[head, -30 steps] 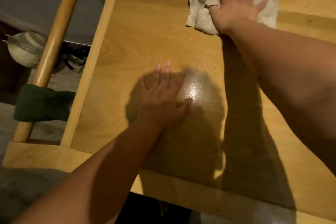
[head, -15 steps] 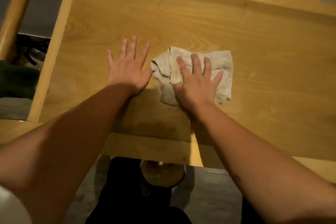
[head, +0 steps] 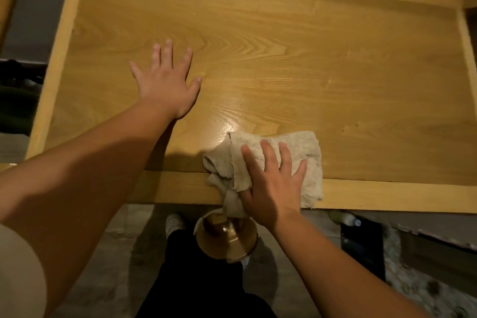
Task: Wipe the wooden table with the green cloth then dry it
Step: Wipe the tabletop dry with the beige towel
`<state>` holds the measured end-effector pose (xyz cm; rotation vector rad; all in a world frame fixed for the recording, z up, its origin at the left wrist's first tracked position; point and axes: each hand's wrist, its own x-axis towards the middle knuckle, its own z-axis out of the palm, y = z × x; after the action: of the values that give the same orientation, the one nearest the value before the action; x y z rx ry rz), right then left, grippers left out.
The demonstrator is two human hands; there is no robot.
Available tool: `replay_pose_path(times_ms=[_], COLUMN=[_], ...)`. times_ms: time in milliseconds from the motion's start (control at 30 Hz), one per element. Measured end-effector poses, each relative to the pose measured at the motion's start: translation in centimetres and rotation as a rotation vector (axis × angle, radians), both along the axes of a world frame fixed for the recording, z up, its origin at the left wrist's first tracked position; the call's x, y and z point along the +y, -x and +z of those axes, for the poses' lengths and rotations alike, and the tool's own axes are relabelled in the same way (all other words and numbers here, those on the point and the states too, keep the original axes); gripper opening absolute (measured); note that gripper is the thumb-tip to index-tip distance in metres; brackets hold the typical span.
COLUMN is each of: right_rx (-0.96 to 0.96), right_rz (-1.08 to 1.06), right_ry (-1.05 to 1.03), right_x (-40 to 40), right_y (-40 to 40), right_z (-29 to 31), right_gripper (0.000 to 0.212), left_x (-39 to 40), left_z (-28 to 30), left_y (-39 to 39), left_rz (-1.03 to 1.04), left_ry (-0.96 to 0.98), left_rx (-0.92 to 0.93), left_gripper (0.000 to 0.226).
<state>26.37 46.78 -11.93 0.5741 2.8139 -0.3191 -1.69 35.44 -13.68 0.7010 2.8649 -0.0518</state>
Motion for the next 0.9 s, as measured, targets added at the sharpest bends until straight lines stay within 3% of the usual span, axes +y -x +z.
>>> replay_pose_path(times_ms=[100,200,567,767,900], right_rx=[0.007,-0.005,-0.020,0.009,0.005], right_rz=[-0.019,-0.020,-0.087,-0.101,-0.101], right_ry=[0.046,0.052,-0.034,-0.021,-0.033], right_x=[0.1,0.2,5.1,8.5,12.5], right_y=[-0.2,0.0,-1.1,3.1,10.0], right_z=[0.6,0.7,-0.5,-1.1,-1.7], right_gripper=[0.070,0.070,0.089,0.087,0.086], left_x=[2.8,6.9,7.6,7.6,7.3], left_z=[0.9,0.8,-0.3,-1.0,-0.8], left_y=[-2.1,-6.0,-6.7,-6.4,-6.6], left_rz=[-0.005,-0.135,-0.113,-0.103,-0.136], left_ry=[-0.017,-0.052,-0.117,-0.133,-0.166], left_rx=[-0.057,-0.137,-0.080,-0.067,-0.007], left_gripper=[0.072,0.079,0.082,0.072,0.071])
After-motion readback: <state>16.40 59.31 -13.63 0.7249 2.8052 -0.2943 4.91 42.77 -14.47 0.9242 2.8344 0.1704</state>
